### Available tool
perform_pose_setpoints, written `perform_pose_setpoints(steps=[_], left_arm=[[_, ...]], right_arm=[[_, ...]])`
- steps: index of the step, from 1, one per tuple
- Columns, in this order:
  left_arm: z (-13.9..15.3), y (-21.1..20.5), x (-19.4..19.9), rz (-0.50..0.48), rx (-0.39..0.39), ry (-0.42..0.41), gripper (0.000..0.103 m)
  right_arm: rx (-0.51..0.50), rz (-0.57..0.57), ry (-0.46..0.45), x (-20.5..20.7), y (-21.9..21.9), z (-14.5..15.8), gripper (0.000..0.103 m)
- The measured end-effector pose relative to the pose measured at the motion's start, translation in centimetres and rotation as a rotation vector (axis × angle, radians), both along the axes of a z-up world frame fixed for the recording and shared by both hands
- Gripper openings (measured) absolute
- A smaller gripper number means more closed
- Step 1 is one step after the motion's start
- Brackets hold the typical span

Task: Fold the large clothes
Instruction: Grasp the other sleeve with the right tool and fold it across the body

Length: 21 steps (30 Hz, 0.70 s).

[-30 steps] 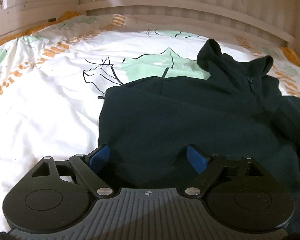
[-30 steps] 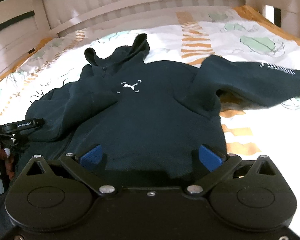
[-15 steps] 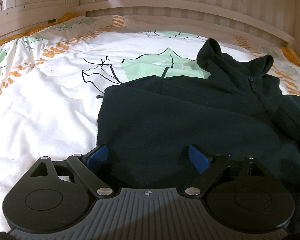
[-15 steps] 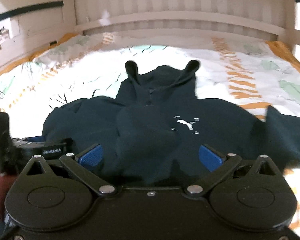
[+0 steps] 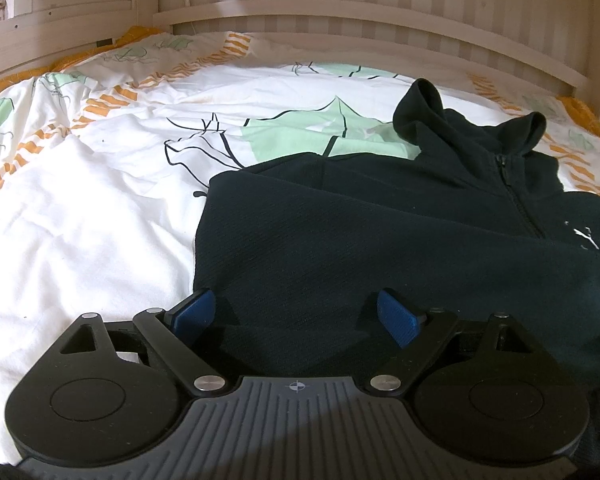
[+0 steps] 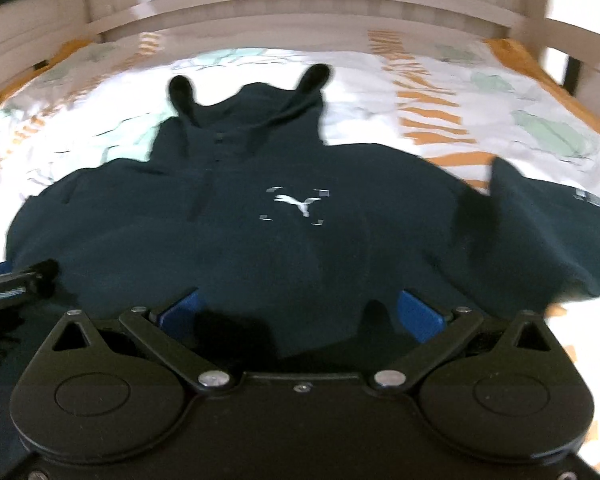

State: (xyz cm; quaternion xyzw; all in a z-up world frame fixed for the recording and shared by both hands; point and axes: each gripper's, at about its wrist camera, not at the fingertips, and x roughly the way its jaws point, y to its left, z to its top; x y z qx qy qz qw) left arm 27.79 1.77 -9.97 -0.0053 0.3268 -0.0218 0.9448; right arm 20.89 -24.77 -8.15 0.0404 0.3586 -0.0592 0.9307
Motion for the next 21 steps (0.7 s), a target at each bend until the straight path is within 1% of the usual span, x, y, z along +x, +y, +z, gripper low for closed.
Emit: perform_pose_setpoints(steps=[2, 4, 6, 12, 15, 17, 21], left_arm=[[0.0, 0.0, 0.0, 0.000, 0.000, -0.001, 0.089], [0.0, 0.0, 0.0, 0.000, 0.001, -0.001, 0.089], [0.0, 0.0, 0.0, 0.000, 0.000, -0.001, 0.089], [0.2, 0.0, 0.0, -0.003, 0.003, 0.004, 0.089], [0.5, -0.1, 0.2, -0.009, 0.009, 0.024, 0.090], [0.7, 0.0, 0.5, -0.026, 0.000, 0.048, 0.094], [2.1, -0.1, 0.1, -0.082, 0.000, 0.089, 0.094]], right_arm=[[-0.004, -0.038, 0.009, -0.5, -1.0, -0.1, 0.102], [0.028, -0.069, 0.025, -1.0, -2.2, -0.2, 0.102], [0.034, -0.088, 0.030, -1.5, -3.1, -0.2, 0.102], [0.057, -0.088, -0.009, -4.1, -6.0, 0.7, 0.102], [0.073, -0.102, -0.017, -5.4, -8.1, 1.3, 0.102], [0.091, -0.120, -0.022, -6.2, -9.9, 1.5, 0.102], [0.105, -0.195, -0.024, -7.4, -14.1, 2.0, 0.102]])
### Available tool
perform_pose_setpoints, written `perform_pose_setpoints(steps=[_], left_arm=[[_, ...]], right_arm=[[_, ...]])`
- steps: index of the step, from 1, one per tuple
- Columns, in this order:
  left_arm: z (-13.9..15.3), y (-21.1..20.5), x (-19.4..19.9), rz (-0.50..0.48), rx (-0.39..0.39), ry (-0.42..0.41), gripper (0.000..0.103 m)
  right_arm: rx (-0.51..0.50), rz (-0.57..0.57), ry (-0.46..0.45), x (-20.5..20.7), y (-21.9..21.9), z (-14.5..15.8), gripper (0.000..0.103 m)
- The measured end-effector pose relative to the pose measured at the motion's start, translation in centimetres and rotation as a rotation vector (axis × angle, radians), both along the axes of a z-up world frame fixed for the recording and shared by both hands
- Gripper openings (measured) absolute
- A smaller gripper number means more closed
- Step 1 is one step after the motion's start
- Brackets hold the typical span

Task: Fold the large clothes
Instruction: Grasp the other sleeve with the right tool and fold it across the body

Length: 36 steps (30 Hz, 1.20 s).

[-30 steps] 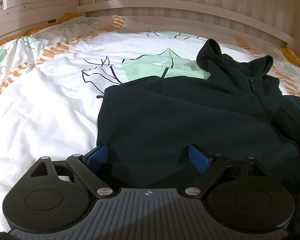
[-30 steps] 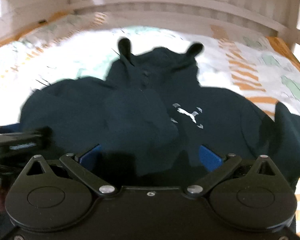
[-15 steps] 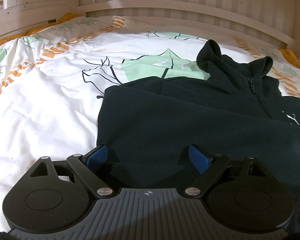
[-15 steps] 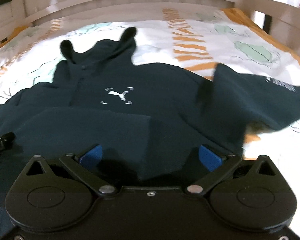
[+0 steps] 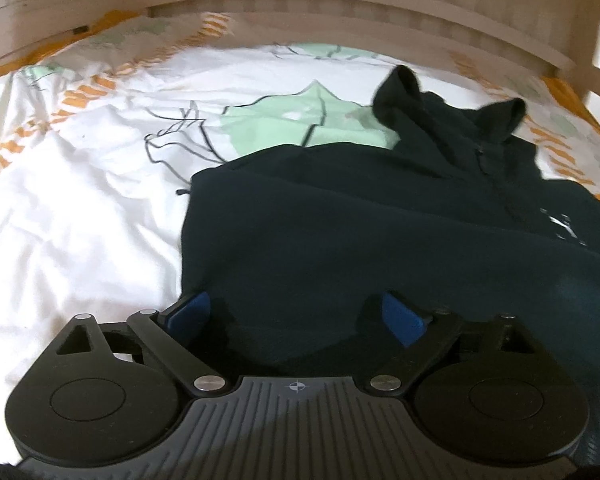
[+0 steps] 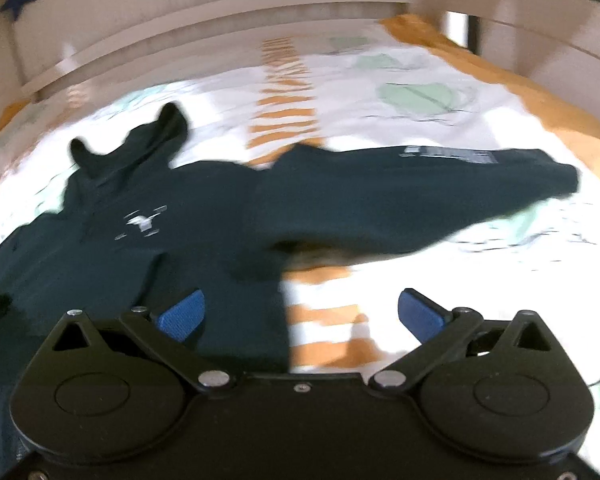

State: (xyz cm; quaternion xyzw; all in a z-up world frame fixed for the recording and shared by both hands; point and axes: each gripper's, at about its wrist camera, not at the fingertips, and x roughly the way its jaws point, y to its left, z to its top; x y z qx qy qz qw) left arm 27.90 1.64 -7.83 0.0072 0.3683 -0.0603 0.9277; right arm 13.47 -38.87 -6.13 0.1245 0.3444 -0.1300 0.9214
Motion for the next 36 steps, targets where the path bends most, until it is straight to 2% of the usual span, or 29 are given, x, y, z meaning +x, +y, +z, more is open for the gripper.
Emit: perform_pose_setpoints(steps=[4, 7, 10, 15, 21, 23, 25, 30, 36], left_arm=[[2.8, -1.2, -1.9, -0.051, -0.025, -0.037, 0.094], [4.7, -3.6, -2.8, -0.118, -0.048, -0.068, 0.094], [5.5, -6.8, -3.0, -0.188, -0.064, -0.074, 0.094], [3.7, -11.2, -2.4, -0.244, -0.101, -0.035, 0.094], [-0.2, -15.0, -1.6, -0.272, -0.037, 0.025, 0.094], [-1.3, -15.7, -2.0, -0.272, 0.013, -0.012, 0.098], [-1.8, -15.9, -2.6, -0.272, 0.024, -0.053, 0.099], [-2.1, -15.4, -1.8, -0.277, -0.020, -0.025, 0.103], [-2.3, -15.8, -2.3, -0.274, 0.007, -0.050, 0.103]], right_arm=[[-0.016, -0.073, -0.008, -0.6, -4.0, 0.4, 0.102], [-0.026, -0.128, -0.011, -0.6, -6.7, 0.1, 0.102], [-0.009, -0.186, -0.020, -0.2, -9.3, -0.4, 0.102], [0.044, -0.279, -0.046, 0.2, -13.4, -1.2, 0.102], [0.082, -0.348, -0.073, 1.0, -17.5, -2.5, 0.102], [0.130, -0.364, -0.088, 1.2, -18.9, -3.2, 0.102], [0.183, -0.377, -0.098, 1.5, -20.3, -4.1, 0.102], [0.277, -0.386, -0.153, 2.2, -22.4, -5.6, 0.103], [0.317, -0.405, -0.226, 2.9, -23.8, -6.3, 0.103]])
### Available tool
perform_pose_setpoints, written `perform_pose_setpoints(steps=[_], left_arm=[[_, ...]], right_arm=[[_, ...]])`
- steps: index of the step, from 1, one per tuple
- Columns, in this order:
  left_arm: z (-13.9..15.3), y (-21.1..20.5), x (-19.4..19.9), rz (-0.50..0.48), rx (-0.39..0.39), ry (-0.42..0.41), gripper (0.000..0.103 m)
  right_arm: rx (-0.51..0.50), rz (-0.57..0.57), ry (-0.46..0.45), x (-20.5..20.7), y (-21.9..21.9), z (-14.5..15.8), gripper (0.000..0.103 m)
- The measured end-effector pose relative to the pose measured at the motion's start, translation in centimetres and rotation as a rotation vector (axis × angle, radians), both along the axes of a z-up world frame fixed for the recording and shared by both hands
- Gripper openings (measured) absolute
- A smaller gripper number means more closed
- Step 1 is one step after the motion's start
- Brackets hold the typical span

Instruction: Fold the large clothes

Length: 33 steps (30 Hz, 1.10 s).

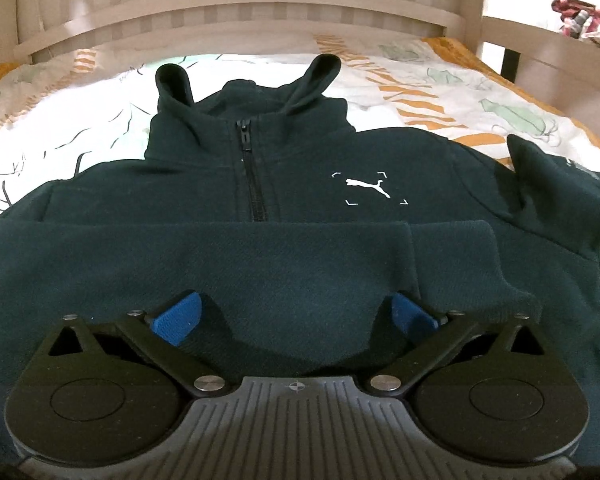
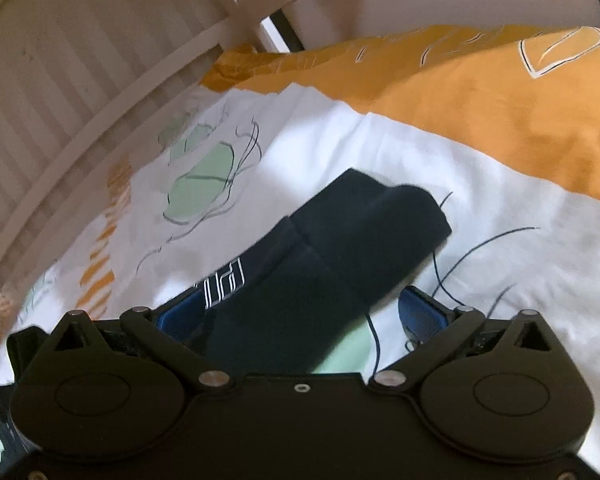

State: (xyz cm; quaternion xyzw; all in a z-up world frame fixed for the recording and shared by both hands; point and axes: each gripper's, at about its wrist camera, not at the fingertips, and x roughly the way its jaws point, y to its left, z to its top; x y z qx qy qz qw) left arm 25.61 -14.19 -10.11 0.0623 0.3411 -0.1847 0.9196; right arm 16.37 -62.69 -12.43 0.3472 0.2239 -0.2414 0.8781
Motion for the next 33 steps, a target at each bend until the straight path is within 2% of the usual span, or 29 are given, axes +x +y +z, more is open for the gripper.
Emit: perform_pose_setpoints(steps=[5, 7, 9, 10, 11, 12, 14, 19, 25, 29, 33], left_arm=[[-0.1, -0.1, -0.1, 0.001, 0.001, -0.005, 0.103], [-0.1, -0.1, -0.1, 0.001, 0.001, -0.005, 0.103], [-0.1, 0.0, -0.1, 0.001, 0.000, -0.006, 0.103], [-0.1, -0.1, -0.1, 0.001, 0.001, -0.006, 0.103], [-0.1, -0.1, -0.1, 0.001, 0.001, -0.006, 0.103], [-0.1, -0.1, -0.1, 0.001, 0.000, -0.007, 0.103], [-0.1, -0.1, -0.1, 0.001, 0.001, -0.006, 0.103], [-0.1, -0.1, -0.1, 0.000, 0.004, -0.005, 0.103], [0.9, 0.5, 0.6, -0.020, -0.020, 0.046, 0.102], [2.3, 3.1, 1.0, -0.052, -0.103, 0.101, 0.101], [4.2, 8.7, 0.9, 0.037, -0.214, 0.090, 0.101]], right_arm=[[-0.021, 0.006, 0.011, 0.2, 0.2, 0.3, 0.102], [-0.015, -0.012, 0.005, -0.1, 0.0, 0.4, 0.088], [-0.009, -0.044, 0.009, -0.5, -0.3, 0.7, 0.055], [0.005, -0.050, -0.002, -0.8, -0.6, 0.8, 0.047], [0.031, -0.040, -0.028, -1.1, -0.9, 0.9, 0.034], [0.046, -0.039, -0.046, -1.3, -1.0, 1.1, 0.031], [0.020, -0.033, -0.064, -1.4, -0.4, 2.5, 0.029], [-0.145, 0.080, -0.153, -0.9, 3.7, 8.3, 0.027], [-0.288, 0.282, -0.259, -1.2, 12.6, 15.6, 0.027], [-0.319, 0.429, -0.305, -0.7, 19.8, 18.2, 0.027], [-0.321, 0.575, -0.308, 0.7, 27.0, 18.6, 0.027]])
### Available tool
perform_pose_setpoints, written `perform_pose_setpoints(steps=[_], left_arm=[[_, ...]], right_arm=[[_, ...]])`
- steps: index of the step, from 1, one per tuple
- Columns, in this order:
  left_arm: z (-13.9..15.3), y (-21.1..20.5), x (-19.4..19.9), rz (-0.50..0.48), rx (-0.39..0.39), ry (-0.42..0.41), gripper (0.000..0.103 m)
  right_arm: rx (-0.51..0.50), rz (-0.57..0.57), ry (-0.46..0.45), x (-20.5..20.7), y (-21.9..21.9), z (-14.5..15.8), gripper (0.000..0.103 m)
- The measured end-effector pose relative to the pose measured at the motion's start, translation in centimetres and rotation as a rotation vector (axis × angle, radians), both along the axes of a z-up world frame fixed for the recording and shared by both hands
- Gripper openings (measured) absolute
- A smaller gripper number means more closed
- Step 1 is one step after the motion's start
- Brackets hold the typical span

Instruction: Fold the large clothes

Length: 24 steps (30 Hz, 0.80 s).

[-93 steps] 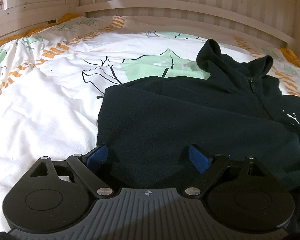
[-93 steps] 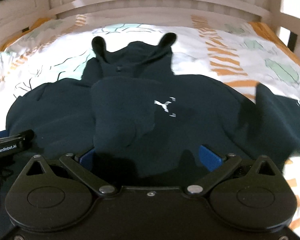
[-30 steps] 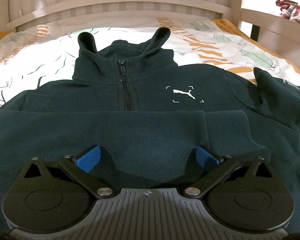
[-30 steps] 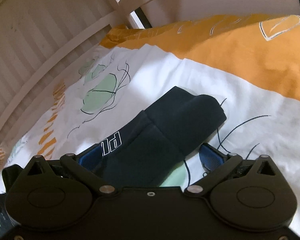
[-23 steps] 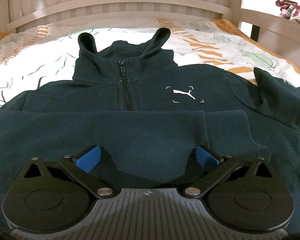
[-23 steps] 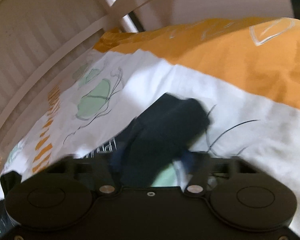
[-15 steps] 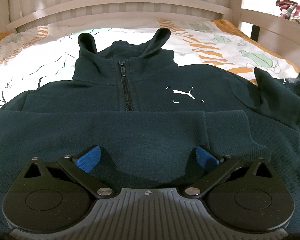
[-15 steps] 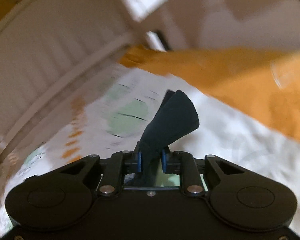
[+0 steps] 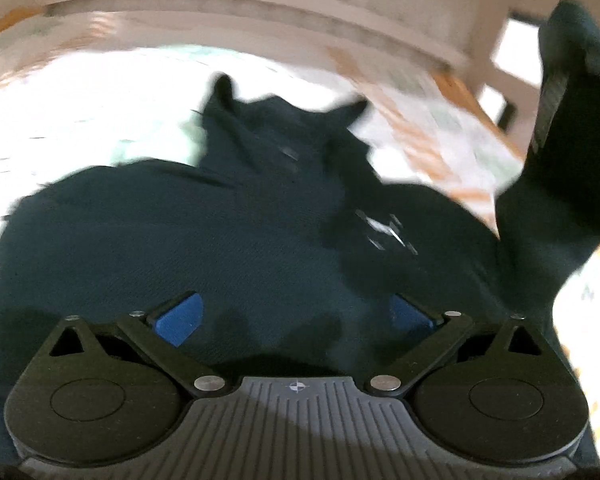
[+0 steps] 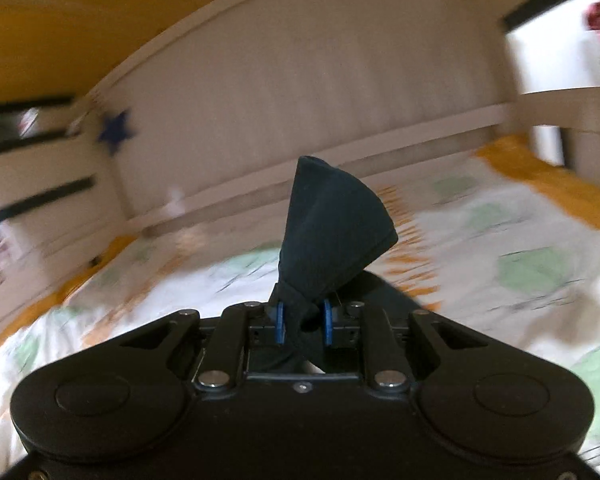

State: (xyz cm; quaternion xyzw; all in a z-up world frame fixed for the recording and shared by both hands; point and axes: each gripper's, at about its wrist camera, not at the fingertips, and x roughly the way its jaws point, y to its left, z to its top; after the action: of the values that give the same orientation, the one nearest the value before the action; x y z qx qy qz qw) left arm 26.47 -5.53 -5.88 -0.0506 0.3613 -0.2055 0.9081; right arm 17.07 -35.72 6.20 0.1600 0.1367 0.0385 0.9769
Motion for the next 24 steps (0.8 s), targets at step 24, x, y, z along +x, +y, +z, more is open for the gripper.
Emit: perform_pose_setpoints(steps=[24], left_arm=[[1.0, 13.1, 4.7, 0.133, -0.294, 0.152, 0.102]], right_arm=[[-0.274, 0.301, 0.326, 3.8, 22.0, -13.1, 0.029]])
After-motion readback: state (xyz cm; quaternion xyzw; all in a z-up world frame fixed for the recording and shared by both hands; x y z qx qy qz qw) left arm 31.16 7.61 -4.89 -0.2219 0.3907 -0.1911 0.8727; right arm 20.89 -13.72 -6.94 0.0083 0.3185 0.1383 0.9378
